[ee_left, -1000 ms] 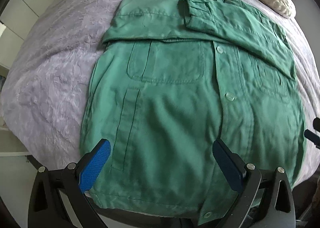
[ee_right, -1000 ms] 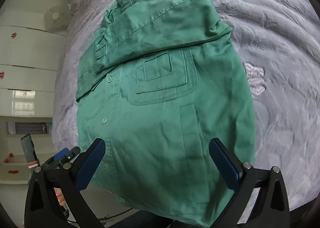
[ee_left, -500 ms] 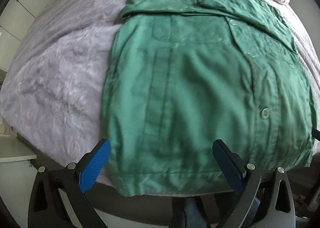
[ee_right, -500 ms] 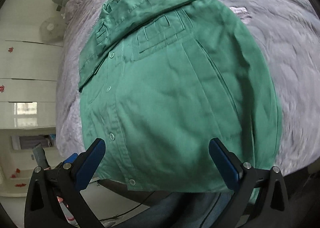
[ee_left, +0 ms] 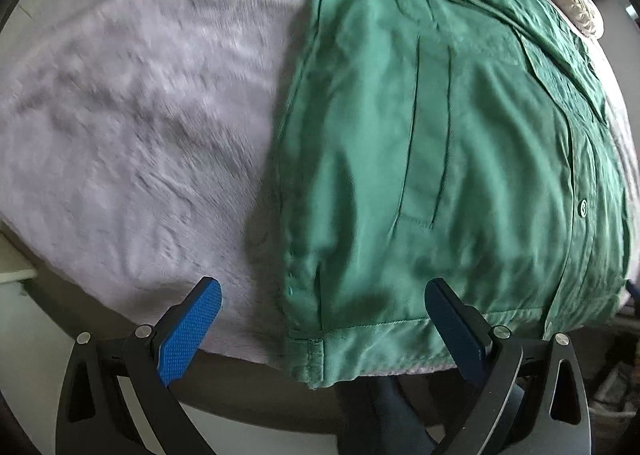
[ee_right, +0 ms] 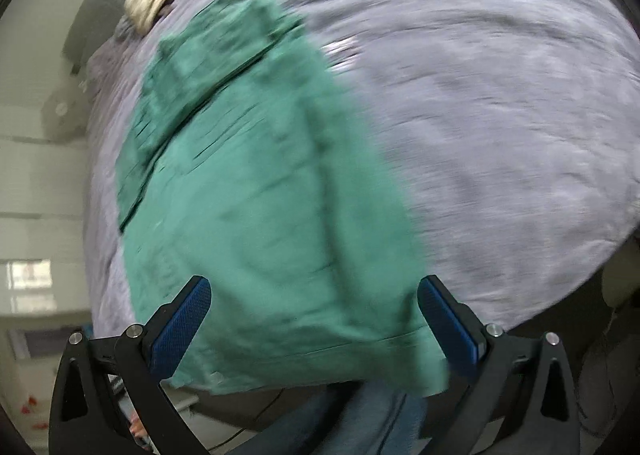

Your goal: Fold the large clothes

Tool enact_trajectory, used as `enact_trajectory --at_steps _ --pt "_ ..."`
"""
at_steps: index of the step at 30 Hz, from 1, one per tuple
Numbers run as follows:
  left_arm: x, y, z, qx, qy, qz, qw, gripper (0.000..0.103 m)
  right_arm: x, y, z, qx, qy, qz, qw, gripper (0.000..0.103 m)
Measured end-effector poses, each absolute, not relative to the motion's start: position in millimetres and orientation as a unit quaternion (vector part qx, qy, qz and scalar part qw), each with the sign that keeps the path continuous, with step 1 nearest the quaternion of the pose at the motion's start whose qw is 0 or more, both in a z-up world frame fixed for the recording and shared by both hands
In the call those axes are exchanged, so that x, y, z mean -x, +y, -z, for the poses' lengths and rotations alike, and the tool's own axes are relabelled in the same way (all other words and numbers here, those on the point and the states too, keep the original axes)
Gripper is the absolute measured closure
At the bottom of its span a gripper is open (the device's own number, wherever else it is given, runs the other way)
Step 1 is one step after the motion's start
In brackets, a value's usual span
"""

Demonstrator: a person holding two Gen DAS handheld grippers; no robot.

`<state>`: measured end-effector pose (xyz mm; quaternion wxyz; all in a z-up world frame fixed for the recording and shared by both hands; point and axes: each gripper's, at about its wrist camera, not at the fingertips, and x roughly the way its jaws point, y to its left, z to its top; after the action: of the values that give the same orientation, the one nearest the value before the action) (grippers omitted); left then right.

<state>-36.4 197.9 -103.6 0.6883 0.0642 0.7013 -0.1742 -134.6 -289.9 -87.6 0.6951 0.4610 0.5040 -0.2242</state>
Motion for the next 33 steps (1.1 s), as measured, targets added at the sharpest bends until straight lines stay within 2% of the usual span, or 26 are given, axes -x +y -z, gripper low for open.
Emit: enact_trajectory --at_steps 7,14,22,23,24,25,26,27,28,29,30,33 --pt "42.2 204.1 122.0 -0.024 0.728 0.217 0.65 0.001 161.1 -293.8 141.4 -0.525 0.531 0.168 0.643 0.0" --pt "55.1 188.3 129.2 -0.028 0.741 0.25 0.622 0.001 134.4 -267.5 129.2 -0.624 0.432 0.009 0.651 0.0" --pt "77.9 173.5 138.9 -0.049 0.745 0.235 0.623 0.001 130.7 -262.3 142.8 -0.62 0.459 0.047 0.635 0.002" --pt "77.6 169.5 141.4 -0.054 0.743 0.231 0.626 0.004 133.3 -262.1 143.7 -0.62 0.46 0.056 0.633 0.006" --pt "78.7 164.8 141.8 -0.06 0.739 0.228 0.632 0.012 136.7 -262.1 144.4 -0.619 0.463 0.07 0.631 0.012" --pt "80.3 159.7 141.4 -0.065 0.735 0.225 0.637 0.016 139.7 -261.5 145.1 -0.615 0.47 0.083 0.627 0.03" --pt "81.7 159.5 138.9 -0.067 0.731 0.224 0.641 0.03 142.4 -261.4 146.0 -0.608 0.48 0.098 0.625 0.054" --pt "81.8 159.9 135.0 -0.066 0.728 0.222 0.646 0.05 147.7 -262.8 146.1 -0.598 0.49 0.112 0.624 0.066" --pt "80.5 160.1 130.9 -0.059 0.727 0.223 0.647 0.058 150.1 -262.6 145.2 -0.6 0.486 0.111 0.626 0.084" --pt "80.2 164.4 125.5 -0.033 0.726 0.236 0.645 0.07 153.4 -262.8 142.2 -0.606 0.474 0.107 0.63 0.089" --pt "80.4 164.8 118.8 -0.017 0.725 0.242 0.645 0.074 156.9 -263.5 136.7 -0.613 0.458 0.102 0.635 0.09" --pt "79.9 165.4 98.5 0.019 0.715 0.267 0.646 0.074 160.0 -262.9 124.0 -0.637 0.419 0.075 0.643 0.091"
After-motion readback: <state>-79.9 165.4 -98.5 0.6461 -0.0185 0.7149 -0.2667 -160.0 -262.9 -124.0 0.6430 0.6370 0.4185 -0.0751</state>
